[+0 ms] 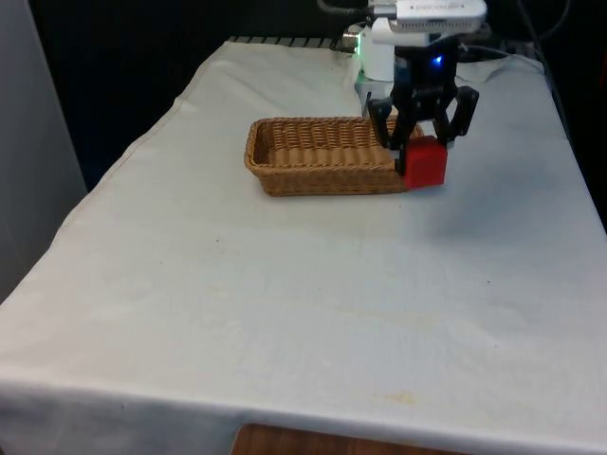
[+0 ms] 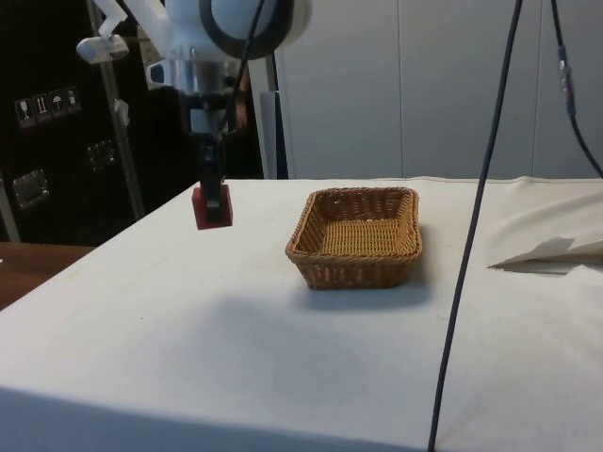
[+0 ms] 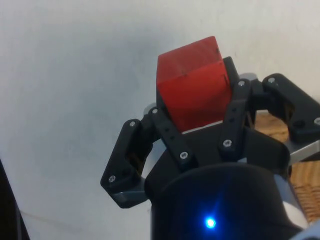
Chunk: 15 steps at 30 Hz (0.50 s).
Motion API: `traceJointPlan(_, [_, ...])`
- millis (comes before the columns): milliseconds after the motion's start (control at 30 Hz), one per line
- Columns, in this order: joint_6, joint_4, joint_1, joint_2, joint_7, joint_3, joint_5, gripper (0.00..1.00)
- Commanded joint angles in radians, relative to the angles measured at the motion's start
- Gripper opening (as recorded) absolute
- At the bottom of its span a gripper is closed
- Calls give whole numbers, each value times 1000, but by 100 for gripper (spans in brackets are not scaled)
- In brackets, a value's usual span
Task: Pick up the cube and place it into the basket.
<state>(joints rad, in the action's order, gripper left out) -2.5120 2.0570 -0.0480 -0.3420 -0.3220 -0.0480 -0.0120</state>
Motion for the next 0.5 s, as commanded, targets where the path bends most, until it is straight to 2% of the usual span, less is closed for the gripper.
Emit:
traceJointPlan(0, [0,15,4,18,-8,-2,5,0])
traceJointPlan(33, [0,9,1,11,-1,1,0,0])
traceJointPlan(300, [-9,104,13,105,-23,9,5,0])
traceJointPlan(367, [-1,98,10,99,-16,11,0,0])
traceJointPlan(467, [-12,140,15,140,-30,16,6,0])
